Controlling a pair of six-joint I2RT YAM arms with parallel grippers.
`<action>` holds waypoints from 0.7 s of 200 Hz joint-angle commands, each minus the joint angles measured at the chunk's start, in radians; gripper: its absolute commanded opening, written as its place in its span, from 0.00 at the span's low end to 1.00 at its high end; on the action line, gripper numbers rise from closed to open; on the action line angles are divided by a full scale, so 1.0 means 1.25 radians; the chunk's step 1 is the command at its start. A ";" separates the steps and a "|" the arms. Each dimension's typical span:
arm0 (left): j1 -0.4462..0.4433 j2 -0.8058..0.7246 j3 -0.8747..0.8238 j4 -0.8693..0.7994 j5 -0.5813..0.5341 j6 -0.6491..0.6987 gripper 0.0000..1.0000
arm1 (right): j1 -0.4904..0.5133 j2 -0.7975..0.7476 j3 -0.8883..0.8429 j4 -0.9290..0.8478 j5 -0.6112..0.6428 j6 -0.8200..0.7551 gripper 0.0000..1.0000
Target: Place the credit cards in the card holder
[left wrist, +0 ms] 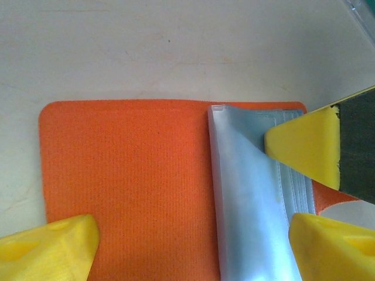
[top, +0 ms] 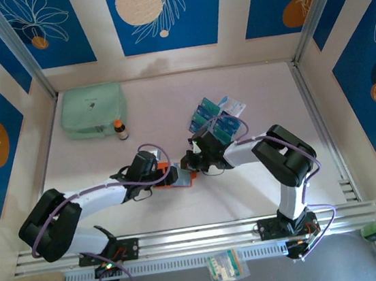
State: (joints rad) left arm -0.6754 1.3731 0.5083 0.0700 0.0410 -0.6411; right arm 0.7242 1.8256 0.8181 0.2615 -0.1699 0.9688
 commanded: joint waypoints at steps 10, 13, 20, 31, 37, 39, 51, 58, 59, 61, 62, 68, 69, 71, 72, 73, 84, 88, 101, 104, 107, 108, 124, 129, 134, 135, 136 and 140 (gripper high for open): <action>-0.008 0.031 -0.005 -0.053 -0.026 0.026 0.84 | 0.006 0.016 0.005 -0.017 -0.028 0.003 0.00; -0.008 0.034 -0.004 -0.053 -0.028 0.028 0.83 | 0.006 0.015 0.005 -0.016 -0.030 0.003 0.00; -0.008 0.039 -0.003 -0.058 -0.032 0.030 0.82 | 0.005 0.013 0.005 -0.014 -0.032 0.005 0.00; -0.009 0.047 0.000 -0.067 -0.037 0.035 0.80 | 0.005 0.010 0.005 -0.011 -0.036 0.007 0.00; -0.009 0.051 -0.001 -0.067 -0.038 0.036 0.79 | 0.004 0.008 0.007 -0.010 -0.039 0.007 0.00; -0.009 0.052 -0.001 -0.067 -0.038 0.036 0.78 | 0.004 0.007 0.008 -0.010 -0.039 0.007 0.00; -0.011 0.054 -0.005 -0.066 -0.041 0.035 0.75 | 0.004 0.005 0.011 -0.010 -0.044 0.008 0.00; -0.012 0.054 -0.007 -0.063 -0.041 0.035 0.74 | 0.004 0.003 0.013 -0.010 -0.047 0.007 0.00; -0.012 0.053 -0.008 -0.063 -0.041 0.035 0.74 | 0.004 0.003 0.013 -0.010 -0.047 0.007 0.00; -0.011 0.054 -0.008 -0.062 -0.041 0.035 0.73 | 0.004 0.002 0.013 -0.010 -0.048 0.006 0.00; -0.012 0.053 -0.008 -0.062 -0.041 0.035 0.73 | 0.004 0.001 0.013 -0.010 -0.048 0.006 0.00; -0.013 0.054 -0.010 -0.061 -0.041 0.032 0.71 | 0.004 -0.001 0.014 -0.010 -0.051 0.005 0.00; -0.013 0.054 -0.010 -0.061 -0.041 0.032 0.71 | 0.003 -0.002 0.014 -0.010 -0.051 0.004 0.00; -0.013 0.054 -0.012 -0.059 -0.041 0.032 0.70 | 0.003 -0.003 0.014 -0.009 -0.053 0.004 0.00; -0.013 0.054 -0.012 -0.060 -0.041 0.033 0.70 | 0.003 -0.004 0.015 -0.009 -0.054 0.004 0.00; -0.013 0.054 -0.012 -0.060 -0.041 0.032 0.70 | 0.003 -0.005 0.015 -0.009 -0.054 0.003 0.00; -0.014 0.053 -0.014 -0.058 -0.043 0.030 0.68 | 0.004 -0.016 0.014 -0.009 -0.055 0.001 0.02; -0.015 0.053 -0.015 -0.056 -0.043 0.029 0.67 | 0.003 -0.021 0.013 -0.009 -0.055 0.000 0.05; -0.016 0.052 -0.018 -0.054 -0.044 0.025 0.65 | 0.004 -0.039 0.009 -0.009 -0.052 -0.002 0.12; -0.017 0.053 -0.019 -0.054 -0.044 0.025 0.65 | 0.004 -0.043 0.008 -0.009 -0.051 -0.002 0.14; -0.017 0.053 -0.019 -0.055 -0.044 0.026 0.65 | 0.004 -0.047 0.005 -0.009 -0.049 -0.001 0.15; -0.016 0.054 -0.019 -0.053 -0.044 0.024 0.65 | 0.004 -0.048 0.004 -0.009 -0.049 -0.002 0.16; -0.018 0.054 -0.021 -0.052 -0.045 0.023 0.62 | 0.005 -0.069 -0.008 -0.006 -0.039 0.002 0.24; -0.018 0.053 -0.020 -0.052 -0.045 0.022 0.62 | 0.005 -0.075 -0.012 -0.006 -0.035 0.003 0.26; -0.018 0.054 -0.020 -0.051 -0.045 0.020 0.61 | 0.005 -0.079 -0.016 -0.004 -0.032 0.005 0.28; -0.018 0.054 -0.021 -0.051 -0.045 0.021 0.61 | 0.005 -0.080 -0.017 -0.004 -0.032 0.005 0.28; -0.019 0.054 -0.021 -0.051 -0.045 0.021 0.61 | 0.005 -0.081 -0.018 -0.004 -0.031 0.005 0.28; -0.019 0.054 -0.021 -0.050 -0.045 0.020 0.61 | 0.006 -0.082 -0.019 -0.003 -0.028 0.007 0.29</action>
State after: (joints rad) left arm -0.6861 1.4078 0.5167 0.0669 -0.0238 -0.6033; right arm 0.7254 1.7775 0.8158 0.2607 -0.2100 0.9749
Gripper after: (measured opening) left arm 0.616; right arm 0.259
